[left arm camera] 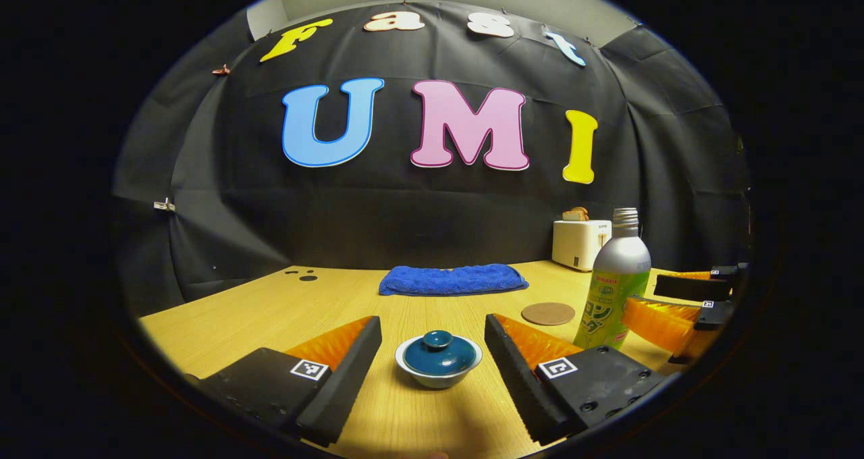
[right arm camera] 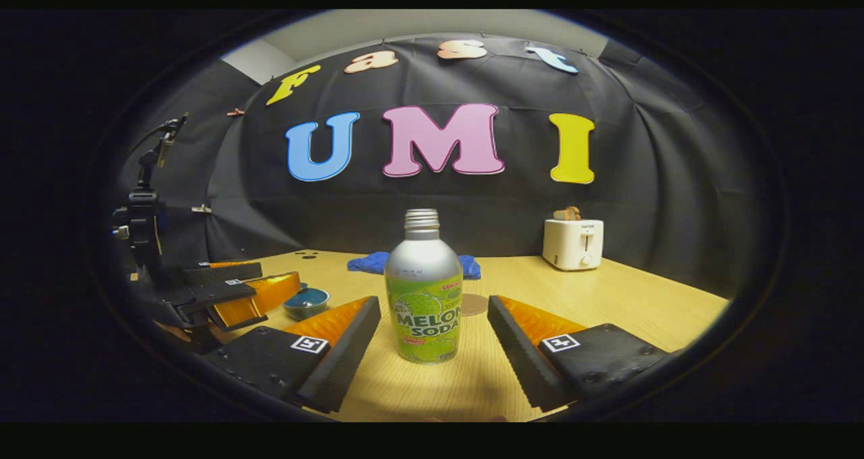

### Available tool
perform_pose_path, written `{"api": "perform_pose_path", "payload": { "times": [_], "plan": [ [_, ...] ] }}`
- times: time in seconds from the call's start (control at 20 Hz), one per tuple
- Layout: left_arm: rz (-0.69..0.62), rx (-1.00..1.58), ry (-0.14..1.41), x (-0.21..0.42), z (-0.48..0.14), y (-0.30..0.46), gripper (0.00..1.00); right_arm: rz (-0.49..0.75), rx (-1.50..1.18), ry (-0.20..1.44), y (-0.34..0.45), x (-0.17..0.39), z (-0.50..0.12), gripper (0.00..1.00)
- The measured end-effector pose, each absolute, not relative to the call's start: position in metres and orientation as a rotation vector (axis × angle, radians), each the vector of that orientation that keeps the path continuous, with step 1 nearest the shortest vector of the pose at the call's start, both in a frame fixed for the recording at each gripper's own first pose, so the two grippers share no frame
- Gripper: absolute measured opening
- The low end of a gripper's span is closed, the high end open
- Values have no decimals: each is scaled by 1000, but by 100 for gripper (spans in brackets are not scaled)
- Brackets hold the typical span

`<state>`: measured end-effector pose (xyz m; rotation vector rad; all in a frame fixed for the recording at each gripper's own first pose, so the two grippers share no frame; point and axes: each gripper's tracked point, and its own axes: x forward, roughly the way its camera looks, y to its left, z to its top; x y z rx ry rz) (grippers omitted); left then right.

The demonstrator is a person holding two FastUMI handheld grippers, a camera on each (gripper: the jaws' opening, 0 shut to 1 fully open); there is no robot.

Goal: Open the teacup lid with one hand, grasp the water bottle and pour water into the teacup with the other hand; after pouring, place the water bottle on the coaster and then close the teacup lid.

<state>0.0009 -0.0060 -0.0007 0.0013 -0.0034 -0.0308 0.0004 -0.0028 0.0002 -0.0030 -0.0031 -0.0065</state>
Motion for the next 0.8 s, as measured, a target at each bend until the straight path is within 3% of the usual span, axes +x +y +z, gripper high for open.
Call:
{"api": "perform_pose_path", "payload": {
  "times": [0.8],
  "plan": [
    [-93, 13, 41, 35, -7, -11, 94, -7, -3, -1, -4, 1, 0, 98]
  ]
}}
